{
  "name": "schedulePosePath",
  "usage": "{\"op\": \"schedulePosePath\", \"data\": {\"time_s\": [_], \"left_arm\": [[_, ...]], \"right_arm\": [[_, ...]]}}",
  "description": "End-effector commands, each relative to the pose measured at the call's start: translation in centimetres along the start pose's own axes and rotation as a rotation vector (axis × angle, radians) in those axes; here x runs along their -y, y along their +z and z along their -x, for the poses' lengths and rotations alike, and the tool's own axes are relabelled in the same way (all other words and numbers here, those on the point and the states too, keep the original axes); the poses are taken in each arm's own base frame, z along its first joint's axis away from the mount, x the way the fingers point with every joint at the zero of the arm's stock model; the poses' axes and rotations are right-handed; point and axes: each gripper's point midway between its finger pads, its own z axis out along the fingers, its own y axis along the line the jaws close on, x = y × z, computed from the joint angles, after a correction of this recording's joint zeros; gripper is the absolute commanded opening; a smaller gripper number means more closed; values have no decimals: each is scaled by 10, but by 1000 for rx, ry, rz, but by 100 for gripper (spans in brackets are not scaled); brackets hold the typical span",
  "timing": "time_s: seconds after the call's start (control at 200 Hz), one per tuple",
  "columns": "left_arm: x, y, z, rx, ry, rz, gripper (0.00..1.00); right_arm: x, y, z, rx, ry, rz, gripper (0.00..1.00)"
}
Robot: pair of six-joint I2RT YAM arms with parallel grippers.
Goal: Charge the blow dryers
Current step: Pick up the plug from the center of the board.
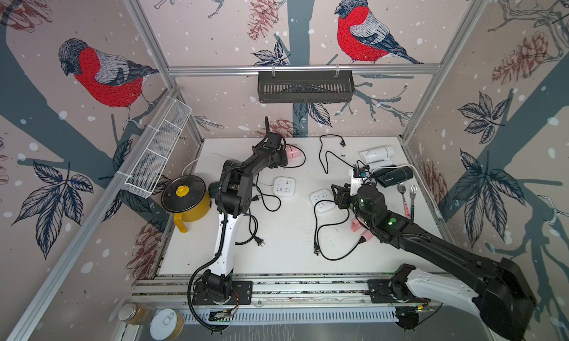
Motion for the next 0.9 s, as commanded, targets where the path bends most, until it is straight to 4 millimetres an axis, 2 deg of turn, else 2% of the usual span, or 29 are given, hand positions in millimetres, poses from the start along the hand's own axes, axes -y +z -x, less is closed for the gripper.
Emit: {"op": "schedulePosePath", "data": {"time_s": [0.0,0.07,0.145,0.195,0.305,0.435,0.595,0.735,0.895], "left_arm": [[4,3,0,-2,-2,-9,45],[6,4,1,2,-7,-18,38],[7,3,3,8,-9,-24,35],[9,2,4,11,-4,-33,27],[15,-9,11,34,2,-54,21],[32,-43,25,98,28,-120,20],[38,-94,33,192,46,-150,20],[45,-131,19,208,59,-217,20],[49,-160,-14,193,30,-307,19]], "right_arm": [[5,-1,-2,2,8,-19,59],[6,-2,-5,-2,10,-21,59],[7,-2,-7,-3,13,-25,59],[8,-2,-7,-5,14,-26,59],[7,-2,-7,-3,14,-23,59],[2,-2,-4,-3,7,-5,58],[-13,-4,-2,-22,-19,45,57],[-29,-7,-5,-60,-53,108,57],[-49,-10,-7,-84,-64,190,55]]}}
